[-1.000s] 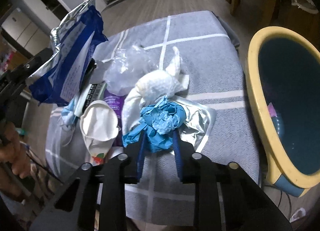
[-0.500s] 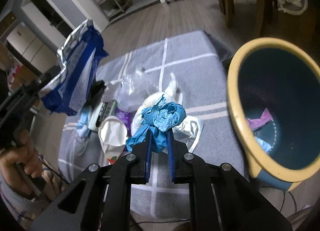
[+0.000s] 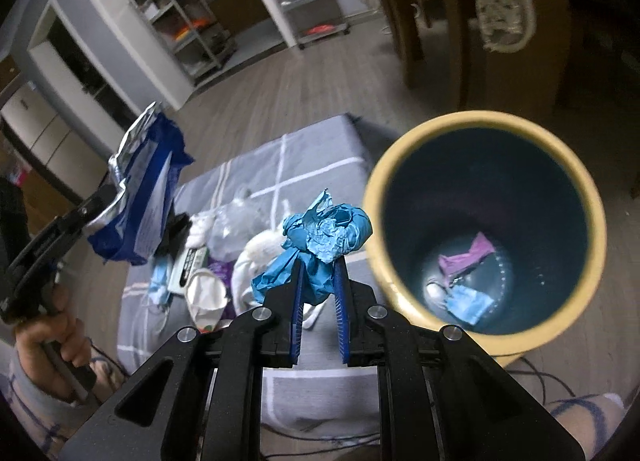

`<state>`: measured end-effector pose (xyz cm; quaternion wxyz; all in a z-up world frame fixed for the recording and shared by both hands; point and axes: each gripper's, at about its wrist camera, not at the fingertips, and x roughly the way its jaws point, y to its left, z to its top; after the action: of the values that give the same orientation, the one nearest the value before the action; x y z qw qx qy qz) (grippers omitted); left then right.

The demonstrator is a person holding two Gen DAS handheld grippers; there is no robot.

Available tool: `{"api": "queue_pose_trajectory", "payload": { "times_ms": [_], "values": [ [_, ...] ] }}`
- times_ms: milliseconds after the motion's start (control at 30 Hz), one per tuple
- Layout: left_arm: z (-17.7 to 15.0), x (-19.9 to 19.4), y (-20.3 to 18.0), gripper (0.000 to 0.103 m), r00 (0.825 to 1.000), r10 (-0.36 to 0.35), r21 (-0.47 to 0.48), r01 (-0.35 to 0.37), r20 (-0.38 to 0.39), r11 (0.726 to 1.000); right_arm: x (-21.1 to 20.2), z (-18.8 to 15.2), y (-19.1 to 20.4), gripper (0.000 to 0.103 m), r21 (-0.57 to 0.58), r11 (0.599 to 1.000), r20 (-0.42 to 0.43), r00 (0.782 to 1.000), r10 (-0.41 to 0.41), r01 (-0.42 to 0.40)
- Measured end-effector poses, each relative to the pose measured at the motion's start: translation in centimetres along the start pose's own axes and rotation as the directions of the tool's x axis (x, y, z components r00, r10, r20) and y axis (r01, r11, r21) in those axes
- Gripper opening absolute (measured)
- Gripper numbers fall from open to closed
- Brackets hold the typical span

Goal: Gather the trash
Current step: 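Move both tools over the bin and release the glove and wipe pack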

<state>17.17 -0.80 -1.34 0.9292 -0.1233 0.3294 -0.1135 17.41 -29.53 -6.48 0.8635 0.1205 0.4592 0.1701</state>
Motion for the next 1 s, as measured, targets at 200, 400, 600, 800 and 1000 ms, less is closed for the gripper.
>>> {"api": "queue_pose_trajectory", "payload": {
  "times_ms": [200,400,600,800,1000],
  "values": [
    [0.9,0.5,-2.6,0.005,0.999,-0.052,0.019,0.052,-0.005,0.998,-2.0,1.2,-1.6,0.016,0.006,0.997,0.024,0.997,-0.072,0.072],
    [0.8,2.7,-6.8,0.005,0.99,-0.133,0.042,0.135,-0.053,0.99,-3.1,2.5,-5.1,0.016,0.029,0.986,0.028,0.986,-0.167,0.166],
    [0.1,6.2,-11.8,0.005,0.969,-0.209,0.061,0.218,-0.129,0.974,-2.7,2.2,-8.1,0.016,0.109,0.981,0.005,0.987,-0.161,0.16],
    [-1.1,10.5,-15.7,0.005,0.94,-0.261,0.051,0.279,-0.22,0.959,-2.3,2.0,-9.3,0.016,0.148,0.976,-0.005,0.987,-0.159,0.158],
    [-2.4,14.6,-18.3,0.005,0.911,-0.284,0.036,0.308,-0.299,0.951,-2.0,1.9,-10.1,0.016,0.173,0.971,-0.015,0.986,-0.166,0.166]
  ]
}}
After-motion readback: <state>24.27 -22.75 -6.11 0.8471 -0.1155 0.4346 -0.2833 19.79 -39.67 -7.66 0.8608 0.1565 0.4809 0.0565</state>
